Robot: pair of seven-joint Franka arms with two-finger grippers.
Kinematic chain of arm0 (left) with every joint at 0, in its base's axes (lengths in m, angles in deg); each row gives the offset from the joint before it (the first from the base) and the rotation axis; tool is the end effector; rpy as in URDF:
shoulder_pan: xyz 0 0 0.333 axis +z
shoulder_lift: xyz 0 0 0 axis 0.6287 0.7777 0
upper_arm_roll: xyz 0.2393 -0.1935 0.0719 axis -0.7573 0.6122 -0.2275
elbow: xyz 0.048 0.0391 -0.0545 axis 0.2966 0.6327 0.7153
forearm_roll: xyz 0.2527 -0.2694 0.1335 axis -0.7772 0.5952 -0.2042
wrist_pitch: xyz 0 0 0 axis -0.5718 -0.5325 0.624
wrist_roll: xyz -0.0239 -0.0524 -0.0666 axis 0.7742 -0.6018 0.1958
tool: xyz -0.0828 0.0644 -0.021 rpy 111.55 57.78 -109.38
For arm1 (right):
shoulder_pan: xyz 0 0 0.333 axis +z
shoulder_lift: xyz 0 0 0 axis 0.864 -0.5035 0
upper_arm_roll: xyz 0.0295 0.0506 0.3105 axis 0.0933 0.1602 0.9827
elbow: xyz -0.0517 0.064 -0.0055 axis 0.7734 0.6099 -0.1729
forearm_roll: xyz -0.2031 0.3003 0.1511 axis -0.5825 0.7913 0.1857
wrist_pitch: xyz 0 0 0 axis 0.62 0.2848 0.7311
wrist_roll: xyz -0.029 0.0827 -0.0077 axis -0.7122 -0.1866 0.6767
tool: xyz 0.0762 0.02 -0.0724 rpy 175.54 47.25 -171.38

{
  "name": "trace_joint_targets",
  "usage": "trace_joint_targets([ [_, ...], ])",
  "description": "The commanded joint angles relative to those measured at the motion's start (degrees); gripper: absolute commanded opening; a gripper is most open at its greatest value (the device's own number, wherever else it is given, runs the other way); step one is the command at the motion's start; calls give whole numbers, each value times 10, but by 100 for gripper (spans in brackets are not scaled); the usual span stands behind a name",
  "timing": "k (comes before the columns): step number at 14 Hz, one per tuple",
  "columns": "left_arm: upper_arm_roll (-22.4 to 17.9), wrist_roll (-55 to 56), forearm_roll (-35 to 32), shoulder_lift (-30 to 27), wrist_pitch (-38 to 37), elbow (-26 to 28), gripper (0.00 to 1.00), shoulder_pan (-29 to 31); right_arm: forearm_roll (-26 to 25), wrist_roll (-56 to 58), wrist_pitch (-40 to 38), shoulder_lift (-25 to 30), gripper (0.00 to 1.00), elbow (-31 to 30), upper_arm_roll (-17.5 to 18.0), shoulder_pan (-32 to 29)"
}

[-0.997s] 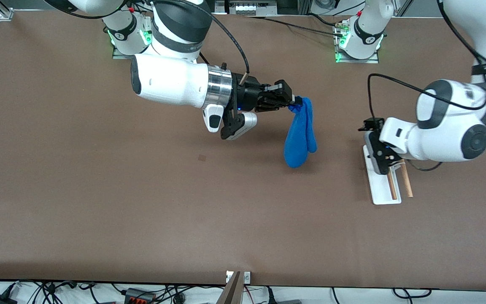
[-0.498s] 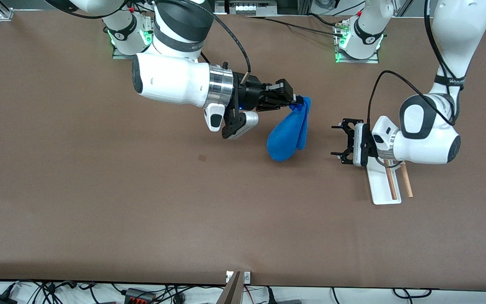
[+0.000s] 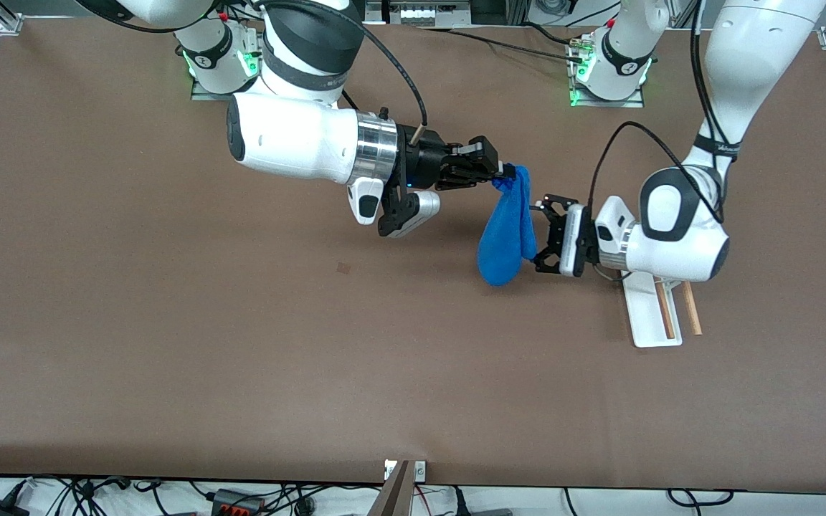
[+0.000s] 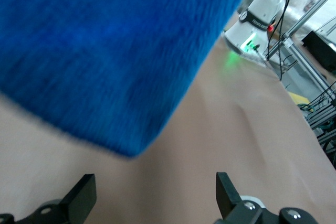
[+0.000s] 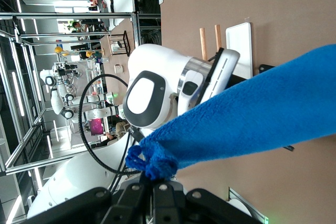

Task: Pass towel and hang on rack
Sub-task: 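Hold the towel up with the right gripper while the left gripper approaches it, then grasp the towel with the left gripper and open the right gripper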

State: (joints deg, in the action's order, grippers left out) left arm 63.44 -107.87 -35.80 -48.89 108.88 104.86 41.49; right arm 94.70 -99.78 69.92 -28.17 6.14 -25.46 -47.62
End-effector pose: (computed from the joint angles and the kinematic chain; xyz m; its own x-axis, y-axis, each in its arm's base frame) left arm 0.5764 -0.1892 0.2636 0.2796 -0.6451 0.7111 -0.8926 0.0981 0.4400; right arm 0.5696 0.5085 0.5334 0.9952 0.0371 -0.0909 -0.0665 -0.4271 -0.9017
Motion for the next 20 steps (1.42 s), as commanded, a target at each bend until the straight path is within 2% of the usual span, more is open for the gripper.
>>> trace_joint_targets([
  [1,4,-87,57,9,7,16,100,5,3,0,8,-1,0,0,0,4],
  [4,4,-128,92,37,8,14,100,4,3,1,8,-1,0,-2,-1,4],
  [7,5,-132,97,35,8,8,100,4,3,1,11,-1,0,-3,-1,4],
  [10,11,-161,153,36,12,5,100,-2,3,1,11,-1,0,-3,-1,3],
  [12,11,-162,156,35,12,2,98,-2,3,1,11,-1,0,-3,-1,3],
  [13,11,-164,160,36,13,1,92,-3,3,1,11,-1,0,-3,-1,3],
  [14,11,-169,166,38,13,-7,78,-7,3,1,11,-1,0,-3,-1,3],
  [15,11,-171,166,40,13,-11,56,-14,3,1,11,-1,0,-3,-1,3],
  [17,11,-170,168,43,15,-18,27,-17,3,1,11,-1,0,-3,-1,3],
  [20,11,-170,170,43,21,-18,0,-21,3,1,11,-1,0,-3,-1,3],
])
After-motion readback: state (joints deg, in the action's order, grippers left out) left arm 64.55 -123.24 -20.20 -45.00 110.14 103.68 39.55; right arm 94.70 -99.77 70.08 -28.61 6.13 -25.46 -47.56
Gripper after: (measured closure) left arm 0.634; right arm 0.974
